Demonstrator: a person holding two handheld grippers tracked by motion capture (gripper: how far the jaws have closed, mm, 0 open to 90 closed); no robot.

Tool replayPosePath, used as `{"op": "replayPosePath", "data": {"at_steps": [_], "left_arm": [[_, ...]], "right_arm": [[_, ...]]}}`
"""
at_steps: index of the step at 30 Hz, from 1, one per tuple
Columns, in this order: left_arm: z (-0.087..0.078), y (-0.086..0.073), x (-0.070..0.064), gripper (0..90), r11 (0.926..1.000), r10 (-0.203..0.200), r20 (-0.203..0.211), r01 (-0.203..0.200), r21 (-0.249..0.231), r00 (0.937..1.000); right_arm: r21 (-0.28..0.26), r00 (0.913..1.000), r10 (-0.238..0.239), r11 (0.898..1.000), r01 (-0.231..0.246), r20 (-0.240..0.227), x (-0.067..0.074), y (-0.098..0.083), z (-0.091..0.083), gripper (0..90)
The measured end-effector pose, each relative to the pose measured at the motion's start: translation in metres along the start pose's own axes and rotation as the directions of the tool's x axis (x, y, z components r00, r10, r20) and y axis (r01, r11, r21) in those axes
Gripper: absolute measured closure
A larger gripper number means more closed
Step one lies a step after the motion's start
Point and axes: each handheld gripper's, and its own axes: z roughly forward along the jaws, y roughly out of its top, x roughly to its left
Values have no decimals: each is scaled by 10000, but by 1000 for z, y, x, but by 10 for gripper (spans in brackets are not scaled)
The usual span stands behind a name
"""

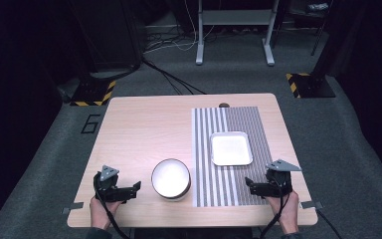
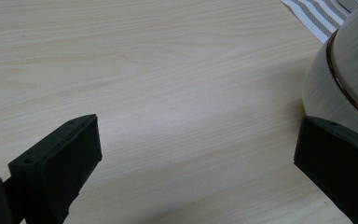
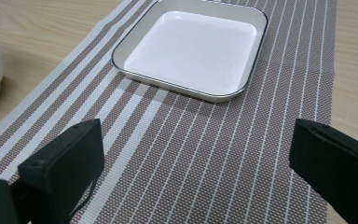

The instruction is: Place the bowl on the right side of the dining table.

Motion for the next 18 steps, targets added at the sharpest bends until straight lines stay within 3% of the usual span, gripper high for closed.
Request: {"op": "replayPosePath", "data": {"at_steps": [15, 18], "left_arm": [[-7, 9, -6, 6, 9998, 12, 118, -10, -187, 9999], [-9, 10, -6, 7, 9997, -103, 326, 109, -199, 9994]], "right_arm": [[21, 9975, -469, 9989, 471, -537, 18, 15, 4, 28], [43, 9959, -590, 9982, 595, -684, 23, 20, 6, 29]]}}
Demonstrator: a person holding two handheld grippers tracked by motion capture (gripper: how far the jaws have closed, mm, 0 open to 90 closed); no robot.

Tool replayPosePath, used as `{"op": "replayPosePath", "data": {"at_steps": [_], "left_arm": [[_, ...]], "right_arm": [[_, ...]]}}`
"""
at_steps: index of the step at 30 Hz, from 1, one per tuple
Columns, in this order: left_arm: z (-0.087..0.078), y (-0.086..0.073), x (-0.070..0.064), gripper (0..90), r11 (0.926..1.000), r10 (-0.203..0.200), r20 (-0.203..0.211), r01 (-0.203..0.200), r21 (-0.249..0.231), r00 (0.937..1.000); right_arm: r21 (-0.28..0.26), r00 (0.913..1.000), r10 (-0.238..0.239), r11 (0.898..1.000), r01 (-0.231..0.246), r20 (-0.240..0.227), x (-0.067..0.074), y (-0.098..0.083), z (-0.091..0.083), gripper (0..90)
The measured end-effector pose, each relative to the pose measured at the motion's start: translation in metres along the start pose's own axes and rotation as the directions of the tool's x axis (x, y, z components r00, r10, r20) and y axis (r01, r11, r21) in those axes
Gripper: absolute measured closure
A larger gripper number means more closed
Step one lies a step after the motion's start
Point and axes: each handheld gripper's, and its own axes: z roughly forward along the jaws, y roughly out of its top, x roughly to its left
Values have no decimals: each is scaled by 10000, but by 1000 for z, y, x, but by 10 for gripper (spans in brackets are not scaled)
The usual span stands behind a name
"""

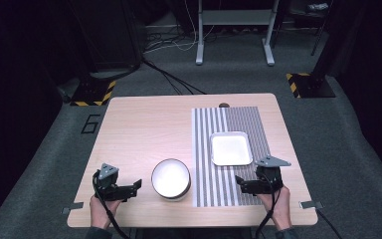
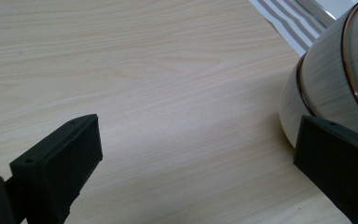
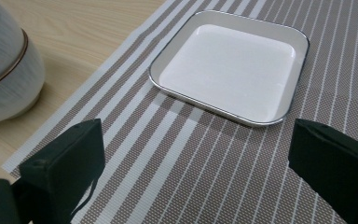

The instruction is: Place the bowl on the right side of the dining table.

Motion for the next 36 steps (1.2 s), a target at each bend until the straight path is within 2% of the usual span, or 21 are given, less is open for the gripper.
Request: {"op": "replayPosePath", "data": {"at_steps": [10, 23, 32, 36], "left_arm": [[-4, 9, -3, 10, 9996, 220, 89, -219, -181, 9997], [-4, 19, -14, 10, 9981, 557, 334, -548, -275, 9979], [-3, 27, -20, 9, 9968, 727, 523, -708, -382, 9960], [-2, 30, -23, 9, 9962, 779, 546, -756, -434, 9955]], "right_arm": [[-135, 9981, -489, 9987, 484, -378, 18, 14, 3, 43], [-149, 9941, -774, 9970, 765, -761, 32, 24, 10, 50], [-134, 9888, -1156, 9933, 1149, -948, 45, 35, 15, 49], [-197, 9836, -1470, 9891, 1457, -1041, 53, 43, 18, 49]]}}
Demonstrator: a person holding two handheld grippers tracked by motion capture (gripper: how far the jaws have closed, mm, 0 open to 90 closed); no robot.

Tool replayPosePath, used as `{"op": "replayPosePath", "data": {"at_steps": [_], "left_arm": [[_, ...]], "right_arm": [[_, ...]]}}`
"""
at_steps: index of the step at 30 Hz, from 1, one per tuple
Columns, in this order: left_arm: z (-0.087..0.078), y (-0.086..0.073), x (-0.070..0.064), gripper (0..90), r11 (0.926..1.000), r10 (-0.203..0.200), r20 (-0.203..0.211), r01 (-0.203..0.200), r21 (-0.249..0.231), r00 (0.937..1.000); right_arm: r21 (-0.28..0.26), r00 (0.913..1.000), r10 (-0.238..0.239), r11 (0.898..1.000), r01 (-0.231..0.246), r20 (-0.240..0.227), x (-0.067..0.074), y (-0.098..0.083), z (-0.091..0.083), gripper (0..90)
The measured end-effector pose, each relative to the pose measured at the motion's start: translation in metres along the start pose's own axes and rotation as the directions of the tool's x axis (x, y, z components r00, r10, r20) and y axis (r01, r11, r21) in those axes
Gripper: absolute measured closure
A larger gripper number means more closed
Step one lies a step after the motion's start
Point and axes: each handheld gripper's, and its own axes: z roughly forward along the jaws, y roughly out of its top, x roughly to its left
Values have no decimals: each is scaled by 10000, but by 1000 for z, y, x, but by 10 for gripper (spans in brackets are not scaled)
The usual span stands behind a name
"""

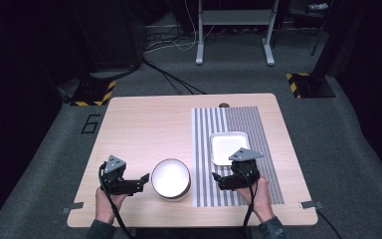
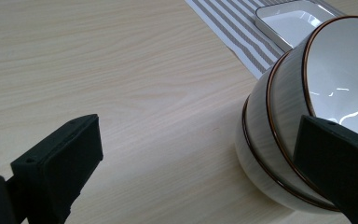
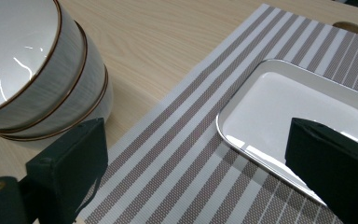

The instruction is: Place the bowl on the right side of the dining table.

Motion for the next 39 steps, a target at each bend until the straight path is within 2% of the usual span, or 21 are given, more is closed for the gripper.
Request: {"op": "replayPosePath", "data": {"at_steps": [7, 14, 19, 23, 37, 39], "left_arm": [[0, 6, -3, 10, 9998, 17, 148, -15, -175, 9999], [3, 10, -7, 17, 9998, 69, 280, -63, -212, 9996], [3, 13, -10, 17, 9995, 87, 388, -75, -321, 9992], [4, 16, -13, 17, 9992, 290, 488, -276, -302, 9984], [16, 15, -24, 17, 9992, 382, 765, -371, -151, 9963], [19, 14, -26, 17, 9992, 408, 862, -408, -16, 9954]], "right_arm": [[63, 9991, -341, 9994, 343, -249, 10, 12, 9, 47], [26, 9981, -309, 9995, 311, -542, 20, 20, 16, 48], [126, 9967, -450, 9989, 460, -675, 26, 25, 20, 48], [118, 9954, -573, 9982, 583, -770, 30, 28, 23, 48], [39, 9884, -614, 9980, 625, -1388, 51, 40, 36, 54], [60, 9869, -718, 9973, 734, -1442, 55, 41, 40, 61]]}}
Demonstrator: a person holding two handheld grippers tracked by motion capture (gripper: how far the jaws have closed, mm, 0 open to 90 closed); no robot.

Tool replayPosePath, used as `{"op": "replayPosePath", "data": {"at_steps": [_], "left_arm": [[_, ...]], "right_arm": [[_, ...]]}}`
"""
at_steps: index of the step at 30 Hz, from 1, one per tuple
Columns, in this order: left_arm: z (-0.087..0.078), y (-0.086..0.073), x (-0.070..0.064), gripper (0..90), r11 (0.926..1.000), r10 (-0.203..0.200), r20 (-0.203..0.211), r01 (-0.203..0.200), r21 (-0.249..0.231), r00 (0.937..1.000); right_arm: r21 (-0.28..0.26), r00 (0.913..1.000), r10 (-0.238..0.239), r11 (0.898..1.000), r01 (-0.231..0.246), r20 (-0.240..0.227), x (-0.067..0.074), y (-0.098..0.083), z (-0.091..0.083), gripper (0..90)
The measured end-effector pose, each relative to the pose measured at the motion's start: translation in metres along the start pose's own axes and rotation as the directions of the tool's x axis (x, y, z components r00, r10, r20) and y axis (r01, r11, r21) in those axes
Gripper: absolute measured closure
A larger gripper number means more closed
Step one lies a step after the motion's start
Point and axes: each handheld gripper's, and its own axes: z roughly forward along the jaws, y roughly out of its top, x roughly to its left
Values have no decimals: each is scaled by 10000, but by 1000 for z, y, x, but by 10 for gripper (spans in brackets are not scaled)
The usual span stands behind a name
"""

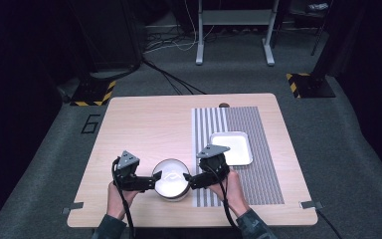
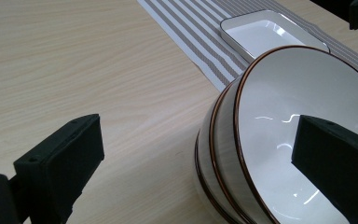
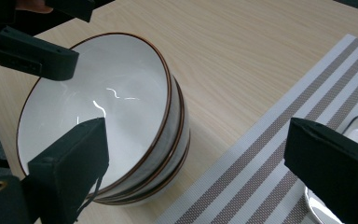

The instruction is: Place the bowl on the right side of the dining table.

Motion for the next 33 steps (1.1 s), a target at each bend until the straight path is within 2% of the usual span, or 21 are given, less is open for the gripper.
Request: {"op": "replayPosePath", "data": {"at_steps": [10, 14, 20, 22, 23, 24, 26, 30, 31, 33], "left_arm": [[11, -7, -7, 23, 9994, -2, 319, -9, 359, 9995], [17, -12, -7, 26, 9984, 50, 389, -72, 565, 9992], [25, -19, -9, 50, 9965, 159, 262, -179, 812, 9995], [26, -22, -10, 68, 9960, 196, 143, -208, 867, 9997], [28, -23, -11, 70, 9957, 203, 107, -212, 905, 9997], [28, -25, -10, 68, 9963, 100, 255, -121, 846, 9996], [28, -26, -11, 66, 9969, 41, 286, -63, 782, 9996], [30, -27, -14, 74, 9962, 210, 307, -235, 839, 9993], [31, -27, -15, 83, 9961, 243, 282, -266, 839, 9993], [31, -29, -14, 90, 9963, 210, 349, -238, 822, 9992]], "right_arm": [[600, 9988, -126, 9981, 155, -483, 12, 1, 28, 129], [932, 9996, 8, 9956, 20, -296, 16, 0, 37, 170], [1240, 9998, 151, 9922, -139, -87, 17, -4, 47, 204], [1250, 10000, -51, 9921, 56, -47, 15, -6, 49, 222], [1294, 10000, 53, 9916, -54, 10, 16, -7, 50, 234], [1319, 10000, 61, 9912, -63, 24, 16, -8, 52, 246], [1375, 9997, 222, 9903, -205, -105, 15, -11, 53, 267], [1453, 10000, 9, 9894, -1, -50, 18, -13, 57, 348], [1500, 9998, -68, 9886, 94, -178, 17, -14, 58, 360], [1456, 9997, 119, 9893, -85, -223, 18, -15, 59, 380]]}}
